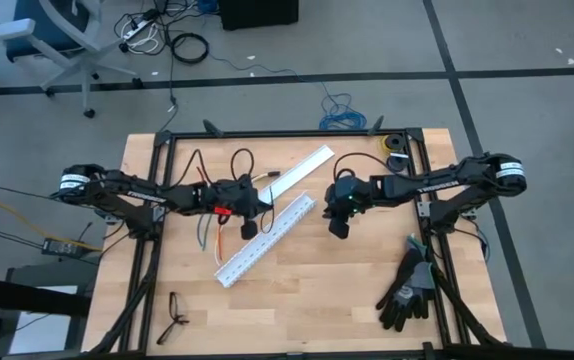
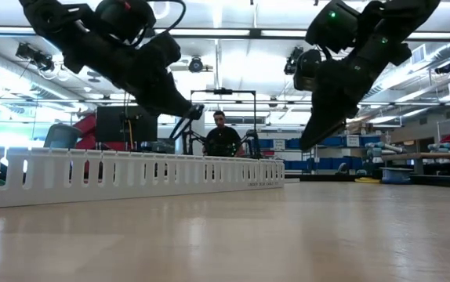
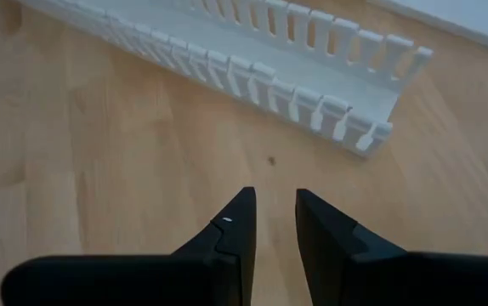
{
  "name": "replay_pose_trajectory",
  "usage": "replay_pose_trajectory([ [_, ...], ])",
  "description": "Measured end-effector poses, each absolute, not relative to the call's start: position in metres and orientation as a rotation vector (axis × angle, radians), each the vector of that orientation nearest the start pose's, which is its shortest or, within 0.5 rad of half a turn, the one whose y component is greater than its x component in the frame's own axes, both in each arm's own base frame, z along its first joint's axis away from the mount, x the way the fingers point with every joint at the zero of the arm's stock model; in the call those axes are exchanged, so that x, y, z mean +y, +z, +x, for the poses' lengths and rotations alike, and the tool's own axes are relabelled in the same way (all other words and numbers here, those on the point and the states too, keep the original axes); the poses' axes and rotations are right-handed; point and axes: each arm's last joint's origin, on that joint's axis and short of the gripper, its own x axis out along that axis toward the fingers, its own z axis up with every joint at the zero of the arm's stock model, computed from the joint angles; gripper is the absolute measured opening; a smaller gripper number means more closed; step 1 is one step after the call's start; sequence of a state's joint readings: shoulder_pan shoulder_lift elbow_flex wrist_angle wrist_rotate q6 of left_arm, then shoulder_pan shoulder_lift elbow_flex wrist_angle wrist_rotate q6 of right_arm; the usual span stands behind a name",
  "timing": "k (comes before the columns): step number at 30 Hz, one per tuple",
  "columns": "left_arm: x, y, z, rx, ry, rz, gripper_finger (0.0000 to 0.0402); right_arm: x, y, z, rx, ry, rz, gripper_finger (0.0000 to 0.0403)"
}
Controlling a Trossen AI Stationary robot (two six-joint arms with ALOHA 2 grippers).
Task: Ziptie cables
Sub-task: Wrap the cable wires with the black zip tie
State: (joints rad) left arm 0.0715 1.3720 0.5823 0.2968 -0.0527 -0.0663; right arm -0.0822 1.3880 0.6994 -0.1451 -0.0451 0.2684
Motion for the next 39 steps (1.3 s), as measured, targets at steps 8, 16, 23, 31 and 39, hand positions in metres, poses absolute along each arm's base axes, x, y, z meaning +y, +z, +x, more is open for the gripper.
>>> replay_pose_trajectory([
  [8, 0.015, 0.163, 0.25, 0.809, 0.204, 0.004, 0.0002, -0.008, 0.18, 0.262, 0.856, -0.11, 0.294, 0.0073],
  [16, 0.005, 0.164, 0.245, 0.955, 0.216, 0.008, 0.0001, -0.006, 0.18, 0.262, 0.855, -0.117, 0.296, 0.0073],
  [23, -0.001, 0.161, 0.238, 1.033, 0.259, -0.083, 0.0001, -0.006, 0.18, 0.262, 0.855, -0.119, 0.297, 0.0073],
  [31, -0.002, 0.161, 0.239, 1.001, 0.347, -0.245, 0.0024, -0.006, 0.181, 0.262, 0.854, -0.118, 0.296, 0.0073],
  [39, -0.007, 0.162, 0.241, 1.01, 0.201, -0.324, 0.0055, -0.006, 0.181, 0.262, 0.854, -0.118, 0.295, 0.0073],
])
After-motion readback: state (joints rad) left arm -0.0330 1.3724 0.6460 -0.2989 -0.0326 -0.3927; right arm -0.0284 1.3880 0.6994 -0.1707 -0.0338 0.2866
